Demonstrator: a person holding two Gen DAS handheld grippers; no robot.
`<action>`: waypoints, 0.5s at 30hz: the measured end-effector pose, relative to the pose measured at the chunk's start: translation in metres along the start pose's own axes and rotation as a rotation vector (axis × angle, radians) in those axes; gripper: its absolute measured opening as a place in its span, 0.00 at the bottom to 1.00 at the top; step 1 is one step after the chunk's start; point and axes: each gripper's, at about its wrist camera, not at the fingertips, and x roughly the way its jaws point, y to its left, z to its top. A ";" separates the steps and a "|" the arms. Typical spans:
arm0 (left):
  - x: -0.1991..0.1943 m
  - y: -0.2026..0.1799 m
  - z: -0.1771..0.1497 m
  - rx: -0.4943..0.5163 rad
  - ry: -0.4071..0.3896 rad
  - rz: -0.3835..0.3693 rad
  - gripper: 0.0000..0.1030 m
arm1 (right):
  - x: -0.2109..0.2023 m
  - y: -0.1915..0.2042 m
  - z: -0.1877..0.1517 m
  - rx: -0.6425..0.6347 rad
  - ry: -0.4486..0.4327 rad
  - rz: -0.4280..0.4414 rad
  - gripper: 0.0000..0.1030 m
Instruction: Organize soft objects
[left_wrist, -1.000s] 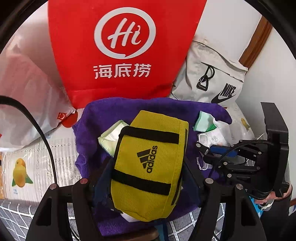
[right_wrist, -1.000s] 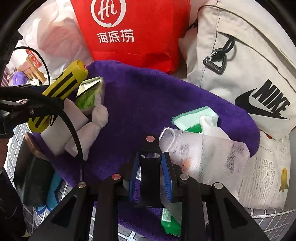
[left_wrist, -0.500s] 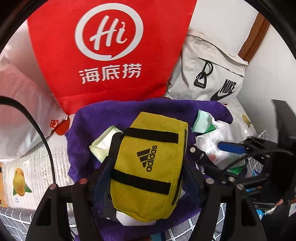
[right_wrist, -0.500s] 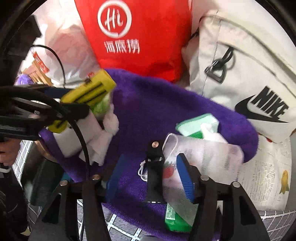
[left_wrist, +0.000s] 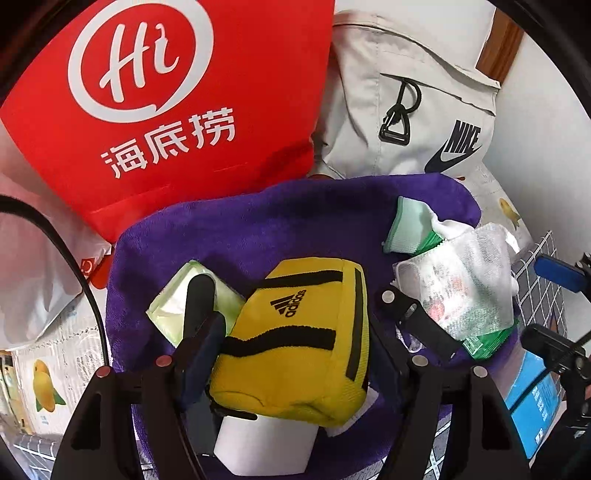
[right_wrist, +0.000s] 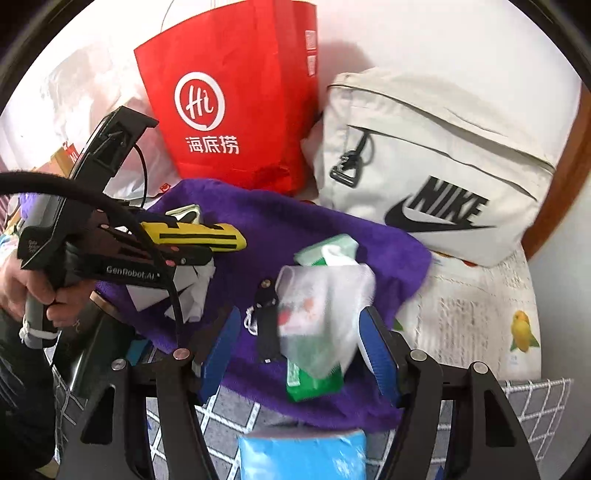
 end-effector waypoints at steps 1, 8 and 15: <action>0.000 -0.001 0.001 0.001 0.000 0.001 0.73 | -0.003 -0.002 -0.002 0.007 -0.002 -0.002 0.64; -0.014 0.003 0.002 -0.014 -0.024 0.004 0.84 | -0.022 0.006 -0.015 0.014 -0.011 -0.009 0.64; -0.048 0.012 -0.014 -0.057 -0.051 0.046 0.85 | -0.045 0.025 -0.030 -0.007 -0.035 -0.101 0.77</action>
